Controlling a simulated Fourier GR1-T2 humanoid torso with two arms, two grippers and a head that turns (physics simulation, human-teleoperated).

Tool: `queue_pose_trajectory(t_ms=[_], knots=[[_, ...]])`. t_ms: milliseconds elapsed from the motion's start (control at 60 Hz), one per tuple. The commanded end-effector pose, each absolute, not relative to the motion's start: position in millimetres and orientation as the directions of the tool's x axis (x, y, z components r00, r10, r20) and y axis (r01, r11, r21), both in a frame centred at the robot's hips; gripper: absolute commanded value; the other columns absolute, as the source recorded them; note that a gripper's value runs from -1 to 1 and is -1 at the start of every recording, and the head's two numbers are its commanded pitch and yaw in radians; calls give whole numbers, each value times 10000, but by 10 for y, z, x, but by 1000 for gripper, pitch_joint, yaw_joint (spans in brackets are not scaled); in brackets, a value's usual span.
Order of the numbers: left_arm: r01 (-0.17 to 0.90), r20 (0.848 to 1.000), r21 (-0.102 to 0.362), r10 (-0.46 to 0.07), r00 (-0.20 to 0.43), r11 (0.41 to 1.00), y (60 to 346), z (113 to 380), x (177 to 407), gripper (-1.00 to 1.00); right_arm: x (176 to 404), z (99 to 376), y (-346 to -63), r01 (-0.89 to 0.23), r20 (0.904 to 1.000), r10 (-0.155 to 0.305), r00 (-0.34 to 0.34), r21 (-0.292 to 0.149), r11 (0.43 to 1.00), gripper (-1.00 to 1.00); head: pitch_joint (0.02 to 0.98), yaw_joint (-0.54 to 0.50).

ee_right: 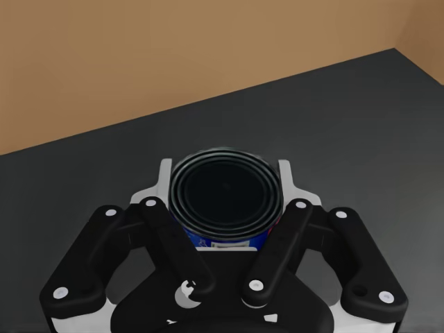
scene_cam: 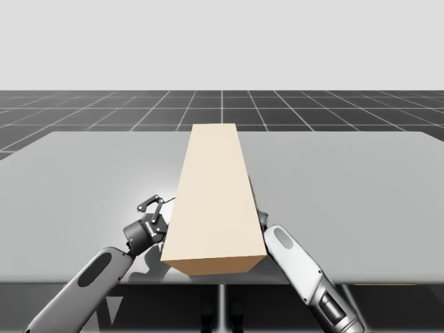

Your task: Retrieve the object from inside the box.

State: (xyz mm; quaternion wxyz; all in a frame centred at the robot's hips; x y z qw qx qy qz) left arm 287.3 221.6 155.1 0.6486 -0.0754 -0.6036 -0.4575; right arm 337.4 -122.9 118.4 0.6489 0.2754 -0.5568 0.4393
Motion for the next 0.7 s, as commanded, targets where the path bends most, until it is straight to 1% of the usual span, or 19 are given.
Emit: queue_pose_trajectory(t_ms=[17, 117, 183, 233, 267, 283, 317, 350, 417, 467, 517, 567, 617, 667, 683, 700], knots=[[7014, 8579, 4354, -4963, -1331, 5644, 2188, 1494, 2841, -1000, 3289, 1360, -1763, -7507, 9697, 2383, -530, -1961, 6309, 995, 154, -56], [6994, 8589, 4342, -4949, -1315, 5677, 2200, 1496, 2849, -1000, 3173, 1464, -2108, -6970, 9701, 2261, -886, -2226, 6816, 986, 152, -56], [6981, 8593, 4343, -4943, -1315, 5692, 2204, 1499, 2851, -1000, 3131, 1511, -2275, -6640, 9670, 2286, -1128, -2445, 7066, 983, 150, -55], [6967, 8607, 4331, -4918, -1313, 5719, 2209, 1502, 2854, -1000, 3096, 1558, -2415, -6359, 9622, 2283, -1483, -2696, 7232, 979, 149, -59], [6959, 8613, 4326, -4910, -1309, 5732, 2214, 1504, 2856, -1000, 3068, 1585, -2505, -6225, 9618, 2265, -1537, -2722, 7337, 986, 147, -60], [6959, 8613, 4326, -4910, -1309, 5732, 2214, 1504, 2856, -1000, 3068, 1585, -2505, -6225, 9618, 2265, -1537, -2722, 7337, 986, 147, -60], [6945, 8618, 4324, -4900, -1308, 5751, 2223, 1508, 2859, -1000, 3034, 1614, -2623, -5993, 9588, 2352, -1594, -2832, 7487, 993, 146, -60], [6932, 8625, 4319, -4890, -1304, 5770, 2228, 1512, 2862, -1000, 3011, 1636, -2692, -5868, 9577, 2363, -1641, -2873, 7571, 990, 146, -59], [6909, 8632, 4317, -4879, -1298, 5799, 2235, 1515, 2865, -1000, 2964, 1706, -2842, -5614, 9578, 2309, -1710, -2873, 7761, 997, 146, -59], [6888, 8643, 4310, -4861, -1293, 5830, 2240, 1518, 2867, -1000, 2934, 1794, -2943, -5387, 9560, 2286, -1841, -2927, 7900, 1000, 143, -58], [6864, 8648, 4306, -4856, -1279, 5860, 2245, 1520, 2871, -1000, 2922, 1871, -3000, -5239, 9522, 2321, -1984, -3032, 7960, 1000, 142, -57], [6838, 8655, 4300, -4846, -1266, 5894, 2252, 1524, 2874, -1000, 2924, 2040, -3074, -4974, 9486, 2239, -2234, -3086, 8108, 997, 141, -58], [6812, 8662, 4297, -4836, -1257, 5927, 2258, 1527, 2876, -1000, 2936, 2153, -3103, -4827, 9454, 2219, -2385, -3137, 8177, 997, 141, -58], [6795, 8667, 4294, -4828, -1251, 5948, 2264, 1530, 2878, -1000, 2969, 2293, -3132, -4637, 9396, 2227, -2598, -3237, 8248, 1000, 140, -58], [6782, 8669, 4298, -4824, -1254, 5961, 2268, 1532, 2880, -1000, 2998, 2377, -3145, -4543, 9350, 2251, -2742, -3322, 8266, 999, 139, -59], [6779, 8672, 4295, -4820, -1252, 5966, 2270, 1533, 2880, -1000, 3013, 2406, -3148, -4506, 9338, 2246, -2784, -3336, 8281, 1000, 139, -59]])
